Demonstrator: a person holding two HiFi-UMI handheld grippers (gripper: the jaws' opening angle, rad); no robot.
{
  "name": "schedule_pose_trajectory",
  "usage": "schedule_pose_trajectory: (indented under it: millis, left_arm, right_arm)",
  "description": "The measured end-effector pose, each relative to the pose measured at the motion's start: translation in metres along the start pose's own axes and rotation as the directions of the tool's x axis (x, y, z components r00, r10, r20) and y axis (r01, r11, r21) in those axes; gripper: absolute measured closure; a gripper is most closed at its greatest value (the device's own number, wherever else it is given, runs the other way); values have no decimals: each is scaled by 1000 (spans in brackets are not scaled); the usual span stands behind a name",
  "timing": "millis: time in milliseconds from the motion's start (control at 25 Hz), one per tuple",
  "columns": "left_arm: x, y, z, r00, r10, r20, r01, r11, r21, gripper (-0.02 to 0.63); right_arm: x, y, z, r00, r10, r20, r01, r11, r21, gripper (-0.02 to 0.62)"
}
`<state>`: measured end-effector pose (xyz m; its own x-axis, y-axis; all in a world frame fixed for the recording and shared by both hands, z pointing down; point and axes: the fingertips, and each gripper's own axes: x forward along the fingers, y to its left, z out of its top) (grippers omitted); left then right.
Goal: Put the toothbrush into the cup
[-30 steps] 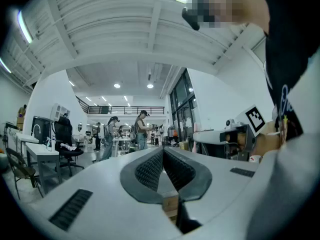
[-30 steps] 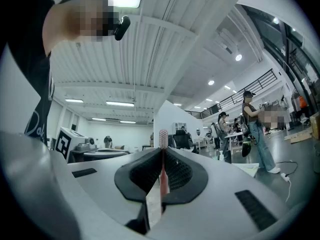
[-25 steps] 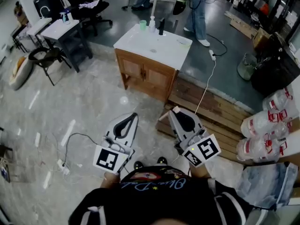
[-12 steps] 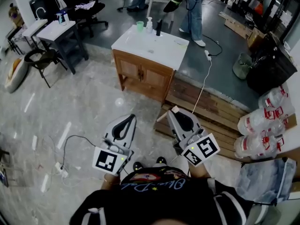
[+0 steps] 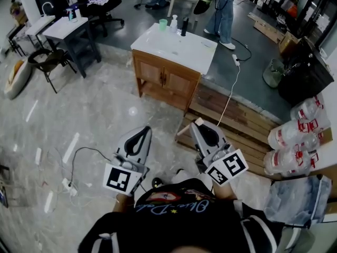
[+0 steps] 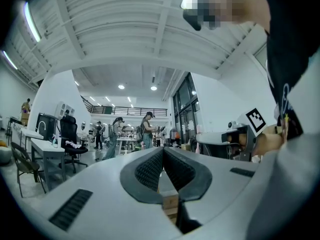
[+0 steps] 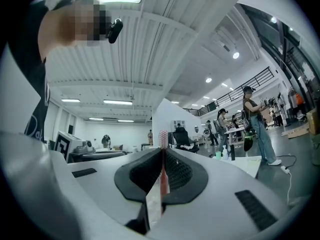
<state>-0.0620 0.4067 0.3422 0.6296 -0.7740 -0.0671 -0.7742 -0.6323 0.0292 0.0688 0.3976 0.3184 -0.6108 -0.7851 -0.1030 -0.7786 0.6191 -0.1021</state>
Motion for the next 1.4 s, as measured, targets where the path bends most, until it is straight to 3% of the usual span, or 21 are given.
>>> schedule_pose_trajectory:
  millis: [400, 800, 1120, 1400]
  left_arm:
    - [1, 27, -6, 999, 27, -27, -27, 1000, 6, 606]
    - [26, 87, -6, 993, 115, -41, -112, 992, 62, 606]
    - [69, 127, -18, 991, 115, -63, -113, 993, 31, 606]
    - [118, 159, -20, 990, 122, -73, -118, 991, 56, 606]
  right_arm:
    - [30, -7, -7, 1000, 6, -4, -6, 1000, 13, 584]
    - [103, -32, -4, 995, 89, 34, -90, 996, 17, 584]
    - [152, -73, -17, 997, 77, 10, -78, 996, 34, 584]
    - [191, -117, -15, 997, 68, 29, -69, 997, 32, 584]
